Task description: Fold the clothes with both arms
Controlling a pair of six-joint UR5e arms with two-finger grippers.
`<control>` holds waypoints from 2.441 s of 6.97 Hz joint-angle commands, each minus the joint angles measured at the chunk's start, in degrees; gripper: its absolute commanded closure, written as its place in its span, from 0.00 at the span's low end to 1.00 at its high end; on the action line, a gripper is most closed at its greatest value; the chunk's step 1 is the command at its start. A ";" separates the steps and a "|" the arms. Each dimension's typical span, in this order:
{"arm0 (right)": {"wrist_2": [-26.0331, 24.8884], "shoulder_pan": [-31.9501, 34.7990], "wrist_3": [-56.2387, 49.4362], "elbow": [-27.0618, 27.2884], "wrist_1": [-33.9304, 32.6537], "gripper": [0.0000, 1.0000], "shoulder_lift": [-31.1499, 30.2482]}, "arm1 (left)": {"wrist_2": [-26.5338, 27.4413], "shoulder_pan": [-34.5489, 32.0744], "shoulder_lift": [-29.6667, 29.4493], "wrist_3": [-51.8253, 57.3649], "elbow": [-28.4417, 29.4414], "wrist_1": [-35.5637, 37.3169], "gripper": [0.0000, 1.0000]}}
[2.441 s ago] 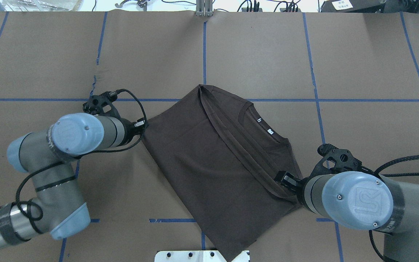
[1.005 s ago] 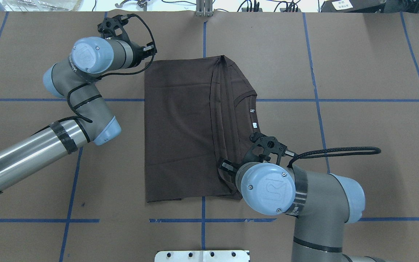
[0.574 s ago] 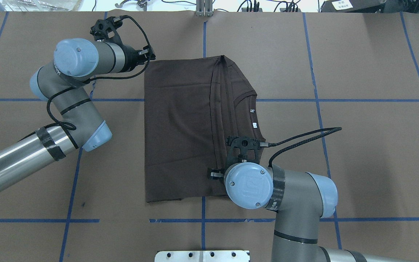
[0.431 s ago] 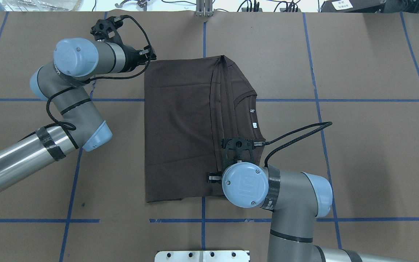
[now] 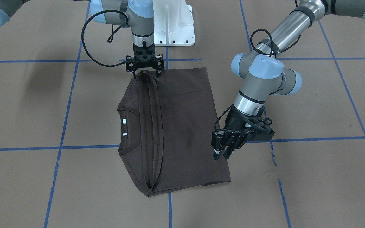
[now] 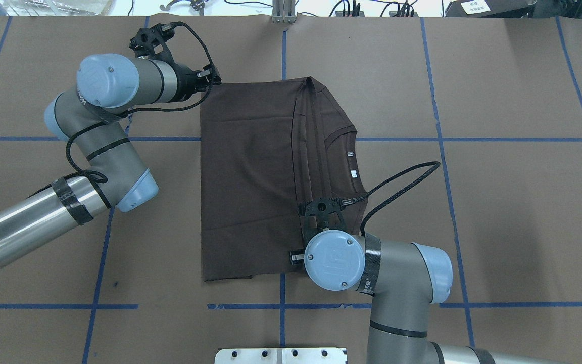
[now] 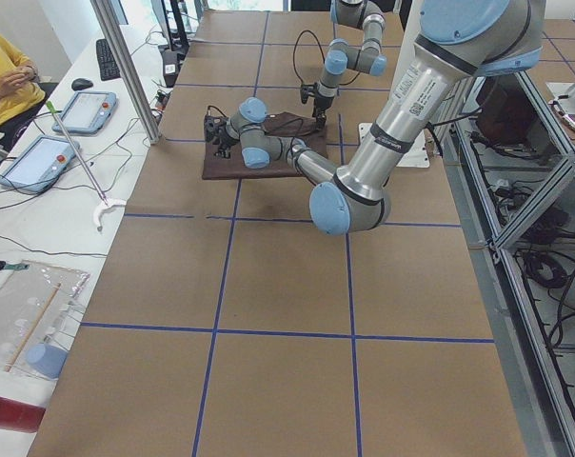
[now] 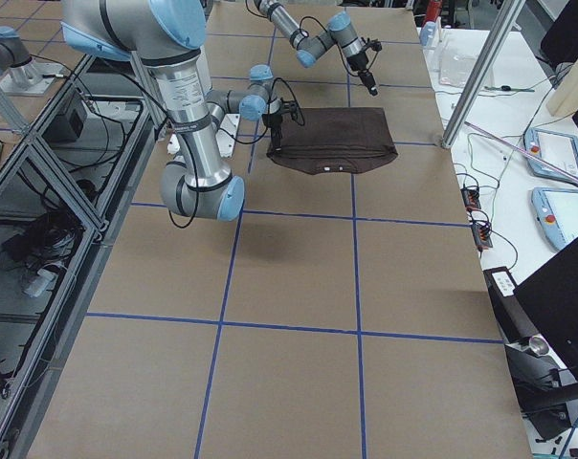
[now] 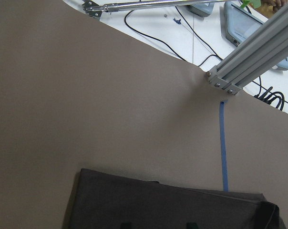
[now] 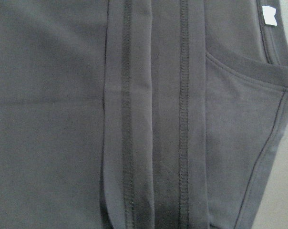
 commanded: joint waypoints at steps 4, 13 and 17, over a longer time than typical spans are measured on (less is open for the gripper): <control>-0.14 1.60 -12.00 9.36 0.69 0.00 -16.95 | -0.18 0.05 -0.01 -0.54 -2.24 0.09 0.51; 0.39 0.28 43.86 4.65 23.79 0.00 -11.13 | -0.27 0.22 0.70 -1.24 -3.83 0.44 0.51; -5.48 0.20 47.92 3.52 38.81 0.00 -13.75 | -0.27 0.22 0.78 -1.25 -3.83 0.53 0.51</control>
